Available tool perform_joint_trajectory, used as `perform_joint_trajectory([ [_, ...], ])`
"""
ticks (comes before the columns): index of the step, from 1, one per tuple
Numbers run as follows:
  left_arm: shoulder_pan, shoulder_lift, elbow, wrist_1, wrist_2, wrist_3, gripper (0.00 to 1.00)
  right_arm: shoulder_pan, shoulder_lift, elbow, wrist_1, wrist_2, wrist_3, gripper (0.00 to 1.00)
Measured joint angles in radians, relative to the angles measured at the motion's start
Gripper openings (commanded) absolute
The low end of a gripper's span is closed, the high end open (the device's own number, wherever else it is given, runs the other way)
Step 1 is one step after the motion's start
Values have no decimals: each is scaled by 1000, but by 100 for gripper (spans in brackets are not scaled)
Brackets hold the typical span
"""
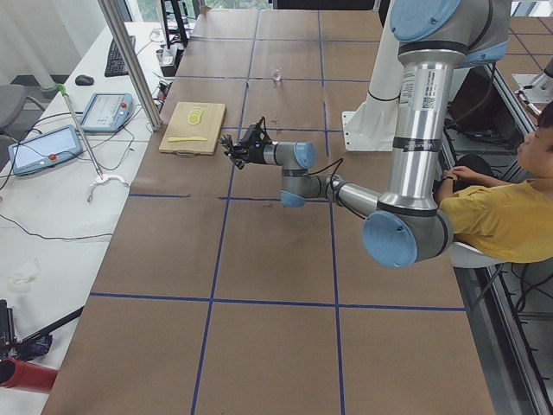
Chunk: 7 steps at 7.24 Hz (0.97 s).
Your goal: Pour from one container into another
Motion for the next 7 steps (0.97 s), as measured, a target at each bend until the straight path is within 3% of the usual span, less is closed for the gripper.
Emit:
perform_joint_trajectory([
  [2, 29, 8, -25, 172, 81, -103, 0, 0, 0, 0, 0, 0, 1, 100],
  [6, 79, 17, -59, 508, 102, -482, 0, 0, 0, 1, 0, 0, -1, 100],
  [7, 110, 25, -72, 569, 146, -574, 0, 0, 0, 1, 0, -1, -1, 100],
])
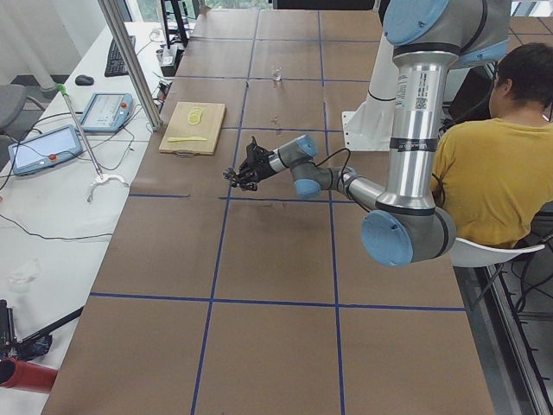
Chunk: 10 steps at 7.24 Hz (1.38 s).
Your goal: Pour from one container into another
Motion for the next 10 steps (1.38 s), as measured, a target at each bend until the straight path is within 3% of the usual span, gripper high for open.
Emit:
perform_joint_trajectory([
  [3, 73, 53, -10, 51, 272, -118, 0, 1, 0, 3, 0, -1, 0, 100],
  [5, 91, 88, -9, 51, 395, -115, 0, 1, 1, 4, 0, -1, 1, 100],
  [10, 226, 105, 25, 50, 539, -31, 0, 1, 0, 4, 0, -1, 2, 100],
])
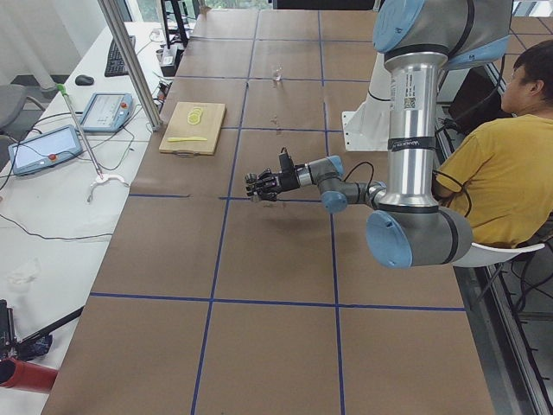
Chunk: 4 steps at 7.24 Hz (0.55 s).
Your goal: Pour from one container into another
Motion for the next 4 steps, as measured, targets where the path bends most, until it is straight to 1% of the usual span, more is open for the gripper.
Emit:
perform_joint_trajectory([
  [4, 79, -3, 11, 0, 3, 24, 0, 0, 1, -4, 0, -1, 0, 100],
])
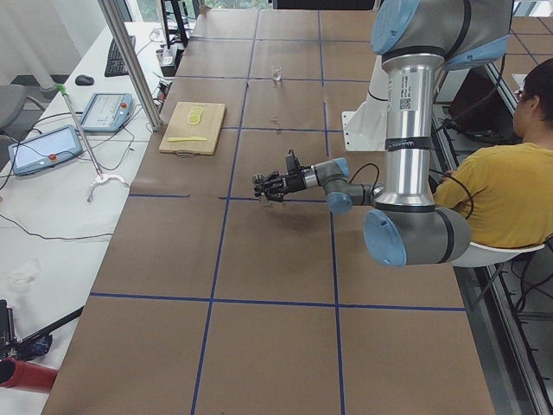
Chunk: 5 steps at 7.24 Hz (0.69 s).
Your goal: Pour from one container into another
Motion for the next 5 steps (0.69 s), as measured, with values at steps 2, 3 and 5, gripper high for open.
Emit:
perform_joint_trajectory([
  [2, 28, 3, 6, -2, -1, 0, 0, 0, 0, 0, 0, 0, -1, 100],
  [3, 36, 4, 17, -12, -1, -2, 0, 0, 0, 0, 0, 0, -1, 100],
  [5, 48, 5, 50, -82, -1, -5, 0, 0, -1, 0, 0, 0, -1, 100],
])
